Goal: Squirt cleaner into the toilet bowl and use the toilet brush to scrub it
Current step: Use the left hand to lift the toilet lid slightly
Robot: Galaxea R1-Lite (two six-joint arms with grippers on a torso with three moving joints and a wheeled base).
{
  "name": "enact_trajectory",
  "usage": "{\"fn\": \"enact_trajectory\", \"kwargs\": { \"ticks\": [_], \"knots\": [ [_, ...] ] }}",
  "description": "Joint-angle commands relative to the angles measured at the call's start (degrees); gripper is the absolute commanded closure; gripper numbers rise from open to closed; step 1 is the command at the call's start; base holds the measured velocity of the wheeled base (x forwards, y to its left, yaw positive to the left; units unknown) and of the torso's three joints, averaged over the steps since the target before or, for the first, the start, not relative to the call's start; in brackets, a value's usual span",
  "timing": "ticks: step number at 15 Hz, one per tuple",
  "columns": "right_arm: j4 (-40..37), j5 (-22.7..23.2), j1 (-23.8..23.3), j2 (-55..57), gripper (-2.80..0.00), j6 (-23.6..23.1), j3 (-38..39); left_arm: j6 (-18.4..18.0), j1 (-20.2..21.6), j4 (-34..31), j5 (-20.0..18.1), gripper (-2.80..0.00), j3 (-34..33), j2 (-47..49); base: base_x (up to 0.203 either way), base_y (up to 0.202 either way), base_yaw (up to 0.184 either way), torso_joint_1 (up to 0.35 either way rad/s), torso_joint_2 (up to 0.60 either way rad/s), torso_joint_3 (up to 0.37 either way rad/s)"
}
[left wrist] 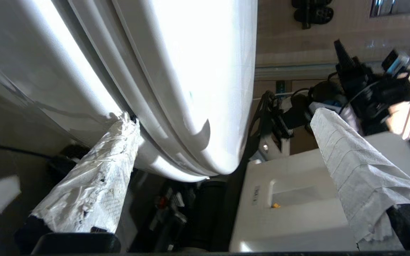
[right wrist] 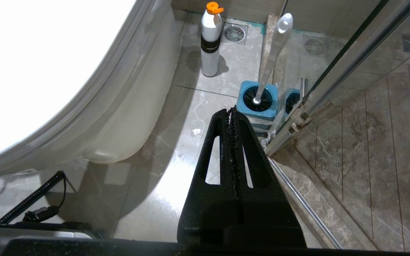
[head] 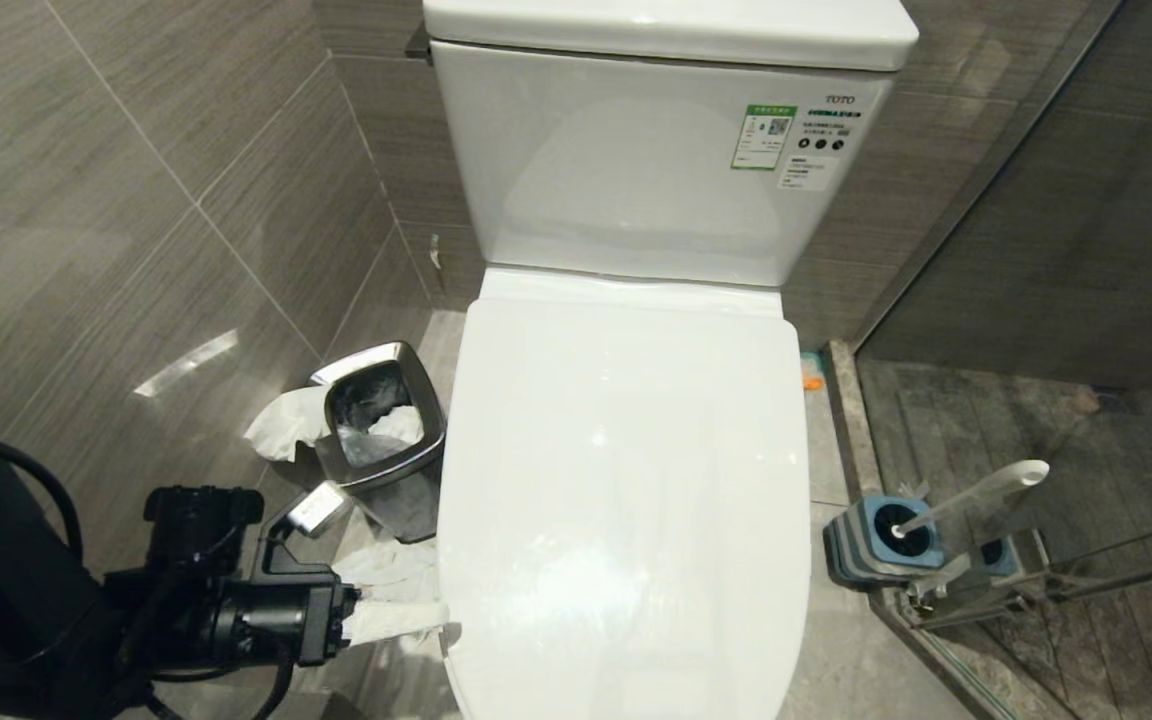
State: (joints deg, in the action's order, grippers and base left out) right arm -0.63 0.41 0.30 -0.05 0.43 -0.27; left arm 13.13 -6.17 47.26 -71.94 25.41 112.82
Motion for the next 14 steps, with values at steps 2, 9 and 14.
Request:
{"fn": "enact_trajectory", "kwargs": {
  "ticks": [2, 9, 14],
  "knots": [
    [-0.04, 0.02, 0.05, 0.05, 0.00, 0.00, 0.00, 7.96, -2.22, 1.67, -1.20, -2.80, 1.29, -3.41, 0.000, 0.000, 0.000, 0.000, 0.00, 0.000],
    [-0.05, 0.02, 0.05, 0.05, 0.00, 0.00, 0.00, 8.75, -4.53, 2.40, -1.74, -2.80, -1.22, -4.32, 0.000, 0.000, 0.000, 0.000, 0.00, 0.000],
    [-0.05, 0.02, 0.05, 0.05, 0.00, 0.00, 0.00, 10.10, -4.55, 2.40, -5.06, -2.80, -1.50, -8.74, 0.000, 0.000, 0.000, 0.000, 0.00, 0.000]
  ]
}}
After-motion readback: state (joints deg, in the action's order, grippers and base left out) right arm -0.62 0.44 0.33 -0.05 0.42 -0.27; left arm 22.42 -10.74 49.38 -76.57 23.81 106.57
